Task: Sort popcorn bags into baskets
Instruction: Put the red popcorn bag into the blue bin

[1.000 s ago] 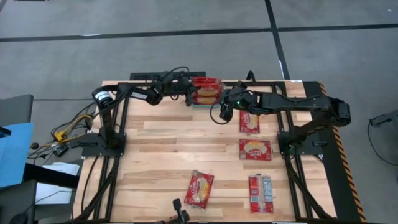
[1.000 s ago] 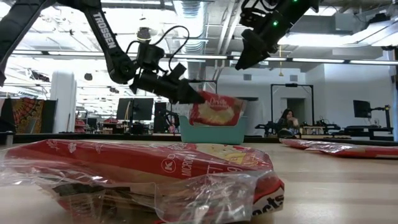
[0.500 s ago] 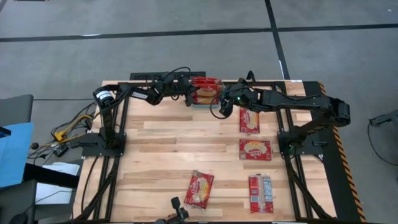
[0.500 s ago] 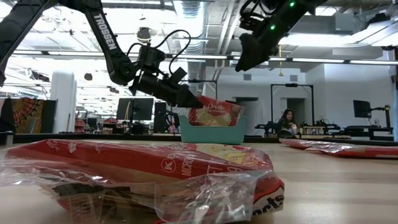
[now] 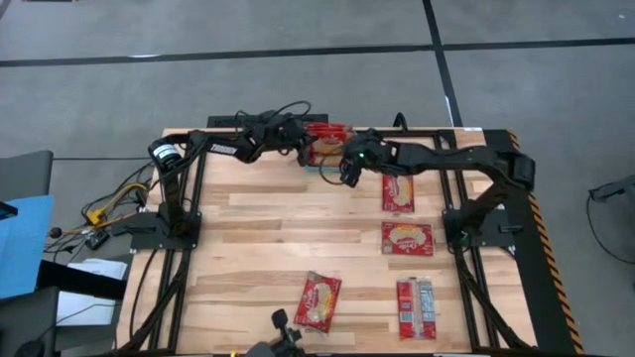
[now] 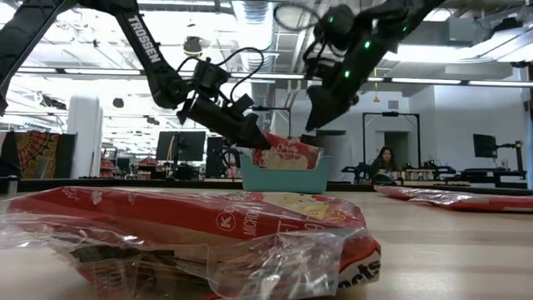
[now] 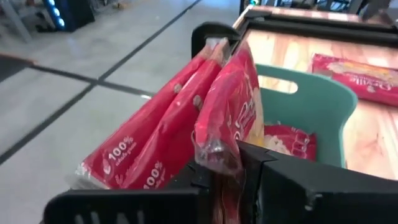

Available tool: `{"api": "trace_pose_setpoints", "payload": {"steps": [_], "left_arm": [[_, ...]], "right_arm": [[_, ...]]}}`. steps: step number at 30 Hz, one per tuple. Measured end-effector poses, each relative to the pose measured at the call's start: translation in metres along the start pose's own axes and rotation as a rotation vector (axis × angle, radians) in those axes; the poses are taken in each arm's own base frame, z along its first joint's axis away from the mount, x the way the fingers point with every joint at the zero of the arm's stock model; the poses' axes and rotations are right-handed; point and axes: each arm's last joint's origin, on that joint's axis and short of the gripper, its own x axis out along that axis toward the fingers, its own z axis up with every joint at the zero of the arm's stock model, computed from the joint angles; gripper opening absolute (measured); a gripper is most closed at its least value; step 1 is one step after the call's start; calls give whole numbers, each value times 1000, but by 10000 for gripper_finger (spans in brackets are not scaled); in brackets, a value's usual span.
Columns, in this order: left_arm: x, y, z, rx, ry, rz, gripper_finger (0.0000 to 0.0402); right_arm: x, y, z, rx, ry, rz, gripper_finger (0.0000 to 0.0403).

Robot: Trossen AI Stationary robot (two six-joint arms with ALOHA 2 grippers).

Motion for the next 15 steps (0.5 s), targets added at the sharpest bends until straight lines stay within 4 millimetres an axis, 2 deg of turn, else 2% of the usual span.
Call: {"api": "trace_pose_setpoints", "payload": {"steps": [6, 10, 15], "left_arm": [[3, 2, 3, 23, 41, 18, 58], [3, 2, 3, 13, 41, 25, 62], [3, 2, 1, 27, 57, 22, 62]], "right_arm": [[24, -7, -3, -16, -7, 96, 264], [41, -6, -4, -32, -45, 187, 258], [60, -3, -7, -97, -81, 181, 236]]}}
